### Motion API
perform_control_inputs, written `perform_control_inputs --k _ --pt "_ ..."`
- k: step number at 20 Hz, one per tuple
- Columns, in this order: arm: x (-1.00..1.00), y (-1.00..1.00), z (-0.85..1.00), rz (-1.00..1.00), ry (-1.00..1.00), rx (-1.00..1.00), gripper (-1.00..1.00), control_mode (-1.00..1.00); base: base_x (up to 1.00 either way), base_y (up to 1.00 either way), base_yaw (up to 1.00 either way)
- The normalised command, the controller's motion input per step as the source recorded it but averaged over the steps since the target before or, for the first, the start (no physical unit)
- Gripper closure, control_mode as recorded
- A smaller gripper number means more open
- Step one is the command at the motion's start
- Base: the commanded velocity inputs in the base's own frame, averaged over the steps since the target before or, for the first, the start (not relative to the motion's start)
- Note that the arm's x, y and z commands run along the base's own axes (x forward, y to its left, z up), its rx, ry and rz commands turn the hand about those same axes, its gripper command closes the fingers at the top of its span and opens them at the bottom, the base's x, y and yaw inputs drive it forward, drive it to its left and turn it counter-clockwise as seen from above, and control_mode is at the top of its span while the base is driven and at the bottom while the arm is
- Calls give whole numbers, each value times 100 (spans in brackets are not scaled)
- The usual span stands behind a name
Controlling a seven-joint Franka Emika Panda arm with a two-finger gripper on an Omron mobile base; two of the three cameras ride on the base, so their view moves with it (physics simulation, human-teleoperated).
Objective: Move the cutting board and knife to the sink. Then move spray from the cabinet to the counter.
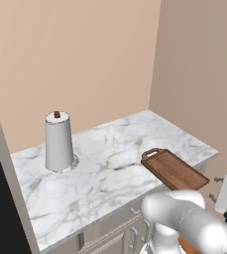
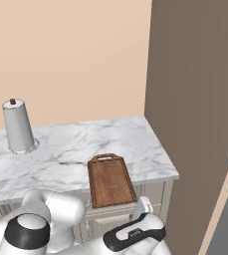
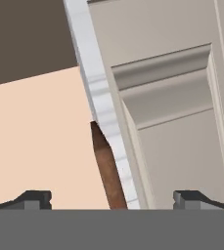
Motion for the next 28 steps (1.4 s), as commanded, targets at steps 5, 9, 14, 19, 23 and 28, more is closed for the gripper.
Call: perform_control_inputs --k 5,9,14,19,23,28 --pt "23 0 -26 0 0 0 -100 -100 0 0 0" --pt "14 0 -12 0 0 0 -100 -100 0 0 0" --pt "0 0 -2 0 -1 0 -100 -100 0 0 0" --pt "2 0 0 0 -3 0 -100 -100 0 0 0" --pt "6 0 0 0 -2 0 -100 -100 0 0 0" --pt "6 0 0 0 0 0 -100 -100 0 0 0"
